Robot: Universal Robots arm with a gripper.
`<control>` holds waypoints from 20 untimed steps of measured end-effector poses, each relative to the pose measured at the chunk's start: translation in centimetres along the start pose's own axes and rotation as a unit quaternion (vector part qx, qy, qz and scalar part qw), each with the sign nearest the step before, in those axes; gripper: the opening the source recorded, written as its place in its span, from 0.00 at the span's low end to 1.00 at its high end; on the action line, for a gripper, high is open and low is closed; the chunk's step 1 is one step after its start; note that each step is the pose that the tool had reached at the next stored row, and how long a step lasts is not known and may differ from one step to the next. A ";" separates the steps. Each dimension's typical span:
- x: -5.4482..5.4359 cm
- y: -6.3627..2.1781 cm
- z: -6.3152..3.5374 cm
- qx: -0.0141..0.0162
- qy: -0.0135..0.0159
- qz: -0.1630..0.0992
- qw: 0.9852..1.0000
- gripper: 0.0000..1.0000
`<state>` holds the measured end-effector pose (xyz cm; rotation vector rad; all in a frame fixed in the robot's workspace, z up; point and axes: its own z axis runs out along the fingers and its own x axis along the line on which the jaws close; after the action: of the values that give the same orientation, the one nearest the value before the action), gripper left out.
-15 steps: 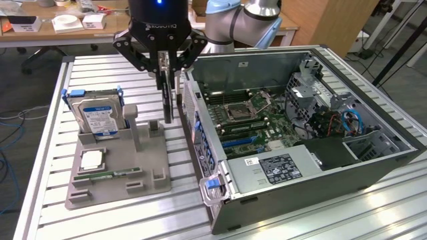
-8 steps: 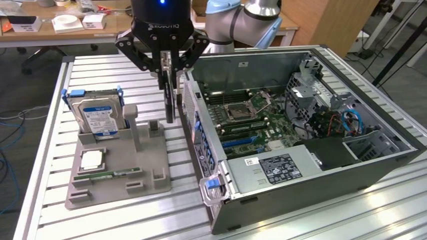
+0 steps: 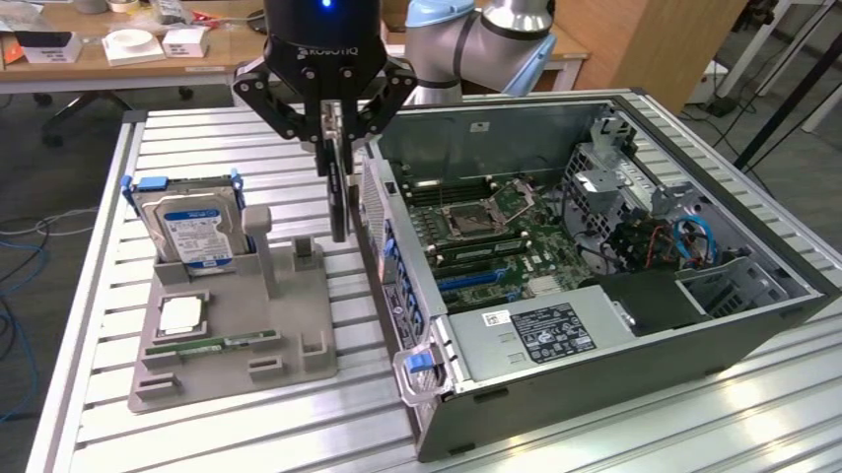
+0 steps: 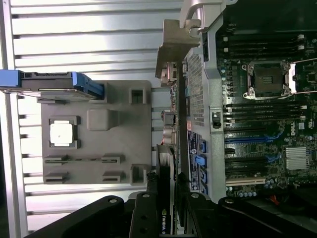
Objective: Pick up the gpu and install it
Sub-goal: 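Pick up the gpu and move the gpu toward the slot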
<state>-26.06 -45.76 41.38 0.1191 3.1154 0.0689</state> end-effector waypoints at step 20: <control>-0.8 0.06 0.02 0.000 0.000 0.000 1.000 0.26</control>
<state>-25.21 -45.76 41.38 0.1190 3.1154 0.0690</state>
